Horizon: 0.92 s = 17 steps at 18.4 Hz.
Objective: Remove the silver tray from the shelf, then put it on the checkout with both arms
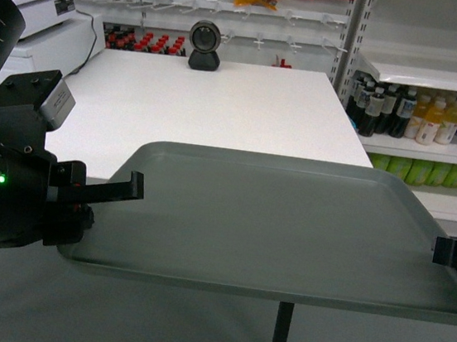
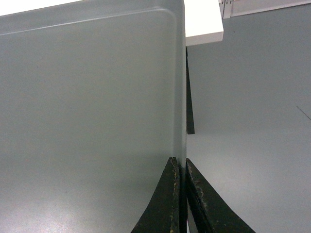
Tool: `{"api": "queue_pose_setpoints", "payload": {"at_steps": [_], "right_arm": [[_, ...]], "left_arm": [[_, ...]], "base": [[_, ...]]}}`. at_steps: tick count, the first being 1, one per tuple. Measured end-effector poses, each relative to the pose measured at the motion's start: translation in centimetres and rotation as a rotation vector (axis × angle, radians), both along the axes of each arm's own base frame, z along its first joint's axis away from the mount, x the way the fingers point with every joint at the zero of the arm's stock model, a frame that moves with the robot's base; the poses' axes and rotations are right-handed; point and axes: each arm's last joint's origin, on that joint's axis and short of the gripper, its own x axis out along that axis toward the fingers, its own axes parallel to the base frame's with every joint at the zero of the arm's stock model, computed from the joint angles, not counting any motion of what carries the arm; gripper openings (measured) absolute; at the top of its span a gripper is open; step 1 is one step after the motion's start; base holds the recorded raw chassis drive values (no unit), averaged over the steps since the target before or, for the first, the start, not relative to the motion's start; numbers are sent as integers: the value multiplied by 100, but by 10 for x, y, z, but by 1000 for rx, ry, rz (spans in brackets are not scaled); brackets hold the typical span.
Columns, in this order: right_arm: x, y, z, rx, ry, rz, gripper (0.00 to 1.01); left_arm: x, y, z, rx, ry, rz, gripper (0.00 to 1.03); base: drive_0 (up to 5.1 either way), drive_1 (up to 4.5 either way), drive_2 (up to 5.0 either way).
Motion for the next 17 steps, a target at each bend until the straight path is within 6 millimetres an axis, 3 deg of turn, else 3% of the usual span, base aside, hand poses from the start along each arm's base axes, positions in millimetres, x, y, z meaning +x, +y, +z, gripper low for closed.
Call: {"api": "queue_pose_setpoints", "payload": {"at_steps": [5,17], "right_arm": [[0,0,0,0,-2,0,2],[0,0,-1,0,9,-1,2]], "left_arm": [[0,-1,0,0,2,-1,3],[0,-2,0,-2,0,-2,3]], "base": [[-250,509,-230],[-56,398,-376]]}}
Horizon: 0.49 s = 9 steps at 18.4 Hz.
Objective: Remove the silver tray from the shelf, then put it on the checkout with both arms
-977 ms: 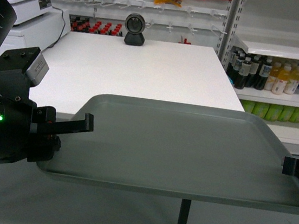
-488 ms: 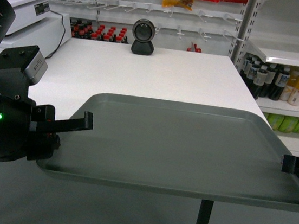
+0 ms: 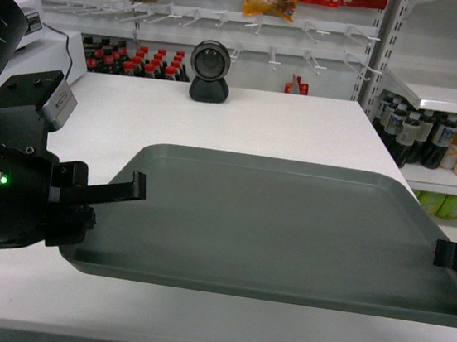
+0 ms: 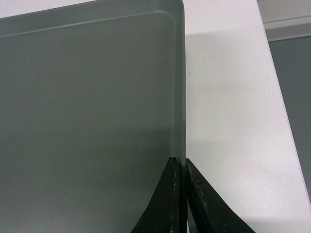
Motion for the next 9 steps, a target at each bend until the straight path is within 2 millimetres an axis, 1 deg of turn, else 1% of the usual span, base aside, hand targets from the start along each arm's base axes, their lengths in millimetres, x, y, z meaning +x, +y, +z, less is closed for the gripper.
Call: {"api": "queue_pose_setpoints", "payload": {"at_steps": [9], "right_arm": [[0,2,0,4,-6,4,2]], "left_arm": [[1,2,-1,0,7,10,3]], "base": [[-247,507,-240]]}}
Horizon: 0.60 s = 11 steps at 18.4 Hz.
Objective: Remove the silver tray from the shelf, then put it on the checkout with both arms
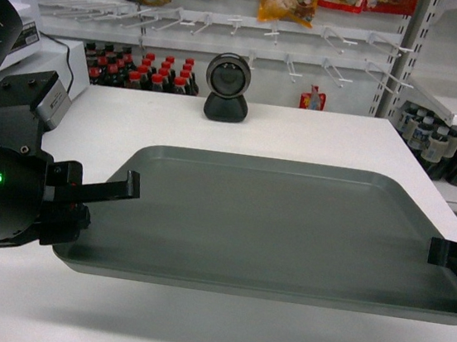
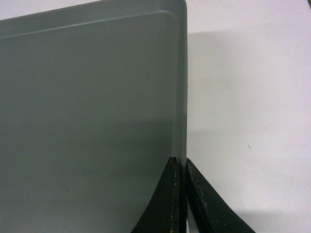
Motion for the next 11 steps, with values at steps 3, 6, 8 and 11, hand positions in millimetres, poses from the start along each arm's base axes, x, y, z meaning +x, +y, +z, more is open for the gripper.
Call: {"api": "queue_pose_setpoints", "payload": {"at_steps": [3,6,8,11], "right_arm": [[1,1,1,13,-20,21,2],[55,38,-12,3,-266,196,2],[98,41,-51,15,-143,233,2],[112,44,-63,-5,-78,225,2]], "left_arm": [[3,-6,1,83,32,65,3],[52,-6,-3,388,-114,225,4],[62,20,-43,245,-111,217,3],[70,28,-63,203,-80,193,3]], "base": [[0,0,0],[0,0,0],[0,0,0],[0,0,0]]}}
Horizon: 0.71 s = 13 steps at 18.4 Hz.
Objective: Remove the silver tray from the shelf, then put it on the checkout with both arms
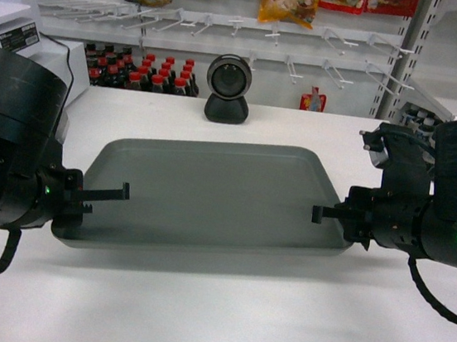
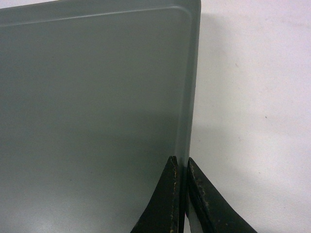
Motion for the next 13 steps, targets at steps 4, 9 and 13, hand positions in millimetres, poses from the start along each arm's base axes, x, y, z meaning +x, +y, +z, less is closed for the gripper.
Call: {"api": "queue_pose_setpoints", "payload": {"at_steps": [4,9,13], "right_arm": [[4,-3,-11,-51,42,-34,2],[3,-3,-12,-112,39,-8,27],[4,-4,-11,-126,23,-21,37]], "left_arm": [[17,-3,-6,-28,26,-65,3],[24,5,-7,-10,53,-79,10],[24,9,-7,-6,55,-61,19]], "base": [[0,0,0],[0,0,0],[0,0,0]]}}
